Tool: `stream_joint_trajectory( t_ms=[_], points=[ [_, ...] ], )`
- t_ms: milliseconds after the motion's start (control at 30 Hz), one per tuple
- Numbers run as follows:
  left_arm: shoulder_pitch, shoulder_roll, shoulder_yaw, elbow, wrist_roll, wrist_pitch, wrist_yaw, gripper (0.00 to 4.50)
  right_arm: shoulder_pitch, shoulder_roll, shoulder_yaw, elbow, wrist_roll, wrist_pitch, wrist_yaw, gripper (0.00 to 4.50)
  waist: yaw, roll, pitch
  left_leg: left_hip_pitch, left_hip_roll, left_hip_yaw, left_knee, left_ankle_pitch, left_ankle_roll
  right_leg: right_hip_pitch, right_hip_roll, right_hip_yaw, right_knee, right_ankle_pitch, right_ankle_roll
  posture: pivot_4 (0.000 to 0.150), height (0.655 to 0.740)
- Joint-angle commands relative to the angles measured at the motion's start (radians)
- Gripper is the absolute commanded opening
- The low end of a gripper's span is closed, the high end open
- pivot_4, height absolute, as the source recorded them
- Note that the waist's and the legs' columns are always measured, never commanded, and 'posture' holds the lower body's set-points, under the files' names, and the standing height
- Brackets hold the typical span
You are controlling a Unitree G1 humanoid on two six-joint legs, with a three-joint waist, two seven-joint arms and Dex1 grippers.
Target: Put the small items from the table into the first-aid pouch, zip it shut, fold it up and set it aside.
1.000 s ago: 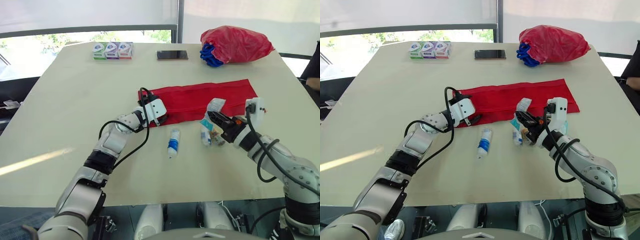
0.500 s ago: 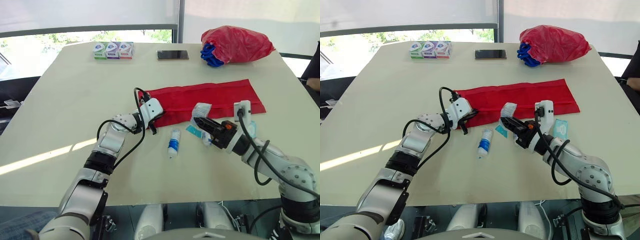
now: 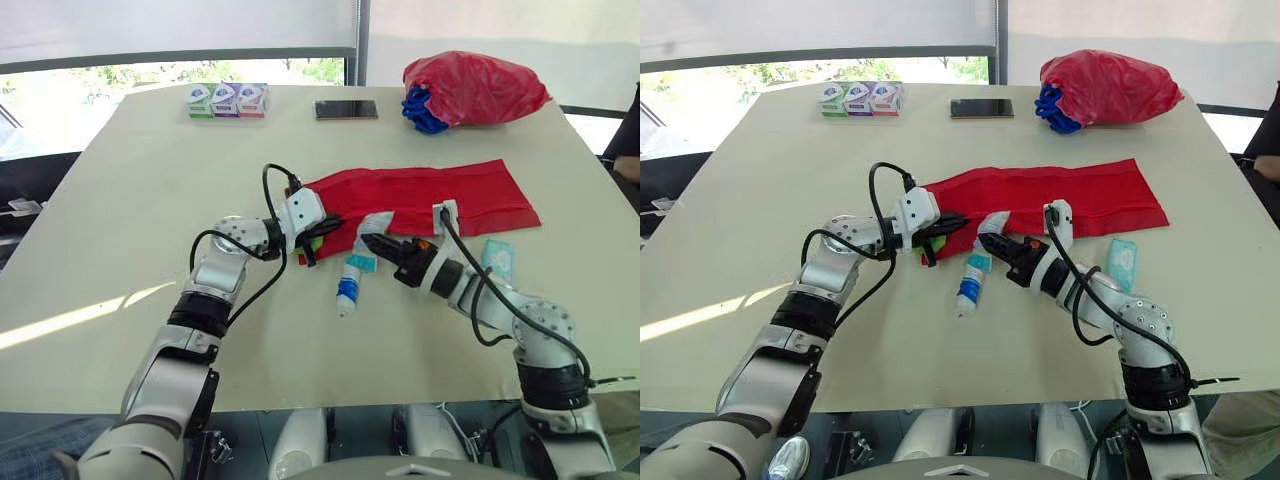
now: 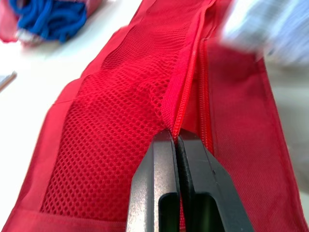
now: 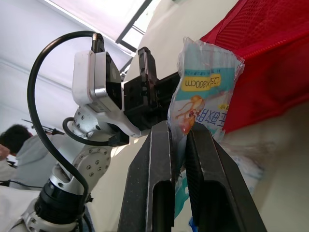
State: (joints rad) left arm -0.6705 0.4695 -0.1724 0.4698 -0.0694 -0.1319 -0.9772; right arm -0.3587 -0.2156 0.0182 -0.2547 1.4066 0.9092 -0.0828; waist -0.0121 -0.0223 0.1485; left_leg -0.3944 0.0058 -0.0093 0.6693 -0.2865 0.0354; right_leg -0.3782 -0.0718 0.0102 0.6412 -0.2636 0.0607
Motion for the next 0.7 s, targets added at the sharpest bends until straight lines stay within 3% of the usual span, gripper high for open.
stream_joint_trajectory(
  t_ms=[33,367,700],
  points=[
    [-0.035,-0.020,0.012,0.004,-0.037,-0.052,-0.052,0.06,-0.019,0.012,-0.014,0.009,0.034,0.025,0.021,0.00,0.001,0.000,0.000,0.000,0.000,0.000,0.000,0.000,0.000,0.000,0.000,0.000,0.000,0.000,0.000,0.150,0.7400],
    [-0.057,-0.061,0.032,0.035,-0.050,-0.056,-0.096,0.06,-0.023,0.093,-0.018,0.150,0.006,0.055,0.005,0.00,-0.002,0.000,0.000,0.000,0.000,0.000,0.000,0.000,0.000,0.000,0.001,0.000,0.001,0.000,0.000,0.150,0.7400],
    [-0.020,-0.032,0.027,0.006,-0.044,-0.035,-0.113,0.06,-0.107,0.158,-0.054,0.344,-0.160,0.028,0.006,0.00,-0.004,0.000,0.000,0.000,0.000,0.000,0.000,0.000,0.000,0.000,0.001,0.000,0.001,0.000,0.000,0.150,0.7400]
  ],
)
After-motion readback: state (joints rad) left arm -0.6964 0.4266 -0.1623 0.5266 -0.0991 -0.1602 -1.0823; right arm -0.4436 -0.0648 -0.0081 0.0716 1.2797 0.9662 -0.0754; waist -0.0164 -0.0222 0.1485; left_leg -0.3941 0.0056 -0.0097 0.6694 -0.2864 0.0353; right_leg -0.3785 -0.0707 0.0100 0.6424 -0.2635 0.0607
